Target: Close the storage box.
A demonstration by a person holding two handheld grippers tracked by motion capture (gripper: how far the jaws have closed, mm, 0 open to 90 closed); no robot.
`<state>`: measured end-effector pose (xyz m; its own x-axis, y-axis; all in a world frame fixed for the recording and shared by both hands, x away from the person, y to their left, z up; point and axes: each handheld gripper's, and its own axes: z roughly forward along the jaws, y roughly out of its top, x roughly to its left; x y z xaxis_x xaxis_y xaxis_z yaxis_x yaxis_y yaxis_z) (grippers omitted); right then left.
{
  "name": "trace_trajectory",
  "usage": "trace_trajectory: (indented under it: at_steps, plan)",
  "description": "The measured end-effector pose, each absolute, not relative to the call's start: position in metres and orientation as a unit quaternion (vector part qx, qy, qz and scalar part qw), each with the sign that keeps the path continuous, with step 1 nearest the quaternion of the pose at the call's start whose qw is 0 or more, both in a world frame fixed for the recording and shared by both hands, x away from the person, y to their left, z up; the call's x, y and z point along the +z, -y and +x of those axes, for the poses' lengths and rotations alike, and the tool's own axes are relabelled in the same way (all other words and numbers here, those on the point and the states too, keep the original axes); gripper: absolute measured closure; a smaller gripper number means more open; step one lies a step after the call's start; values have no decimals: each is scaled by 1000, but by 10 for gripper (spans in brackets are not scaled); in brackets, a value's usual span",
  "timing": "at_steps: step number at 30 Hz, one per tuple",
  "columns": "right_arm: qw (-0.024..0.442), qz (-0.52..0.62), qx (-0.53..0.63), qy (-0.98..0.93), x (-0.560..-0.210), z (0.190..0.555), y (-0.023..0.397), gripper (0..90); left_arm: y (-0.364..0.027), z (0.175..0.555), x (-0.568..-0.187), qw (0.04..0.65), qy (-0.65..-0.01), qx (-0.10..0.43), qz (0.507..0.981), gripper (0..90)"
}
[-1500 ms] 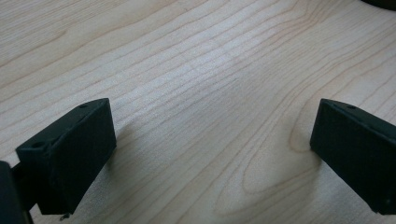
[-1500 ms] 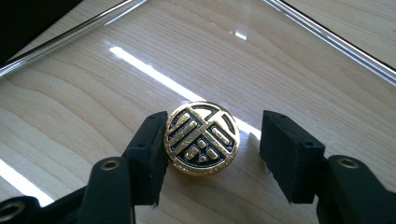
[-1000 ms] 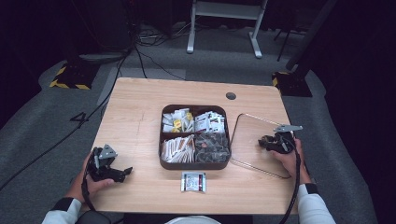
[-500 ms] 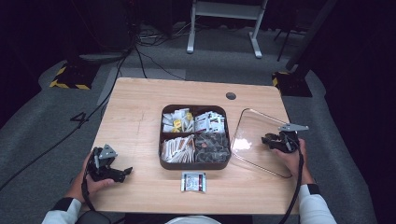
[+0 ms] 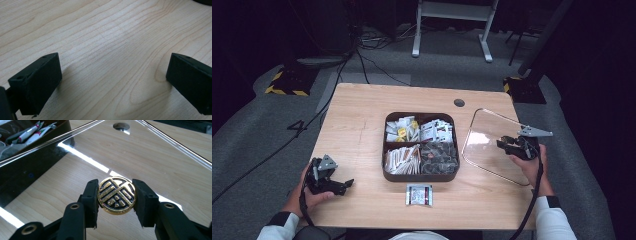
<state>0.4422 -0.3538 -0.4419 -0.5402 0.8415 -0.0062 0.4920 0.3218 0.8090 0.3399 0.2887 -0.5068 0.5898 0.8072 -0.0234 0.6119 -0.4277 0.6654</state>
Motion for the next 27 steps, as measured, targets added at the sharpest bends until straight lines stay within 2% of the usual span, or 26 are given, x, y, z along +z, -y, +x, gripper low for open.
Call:
trace_trajectory:
  at_steps: [16,27]
  plan:
    - [237,403,418,-779,-406,438,338,587,-289,340,-507,321,-426,151,832,3]
    - [234,379,422,-790,-389,444,302,588,-289,340,-507,321,-426,152,832,3]
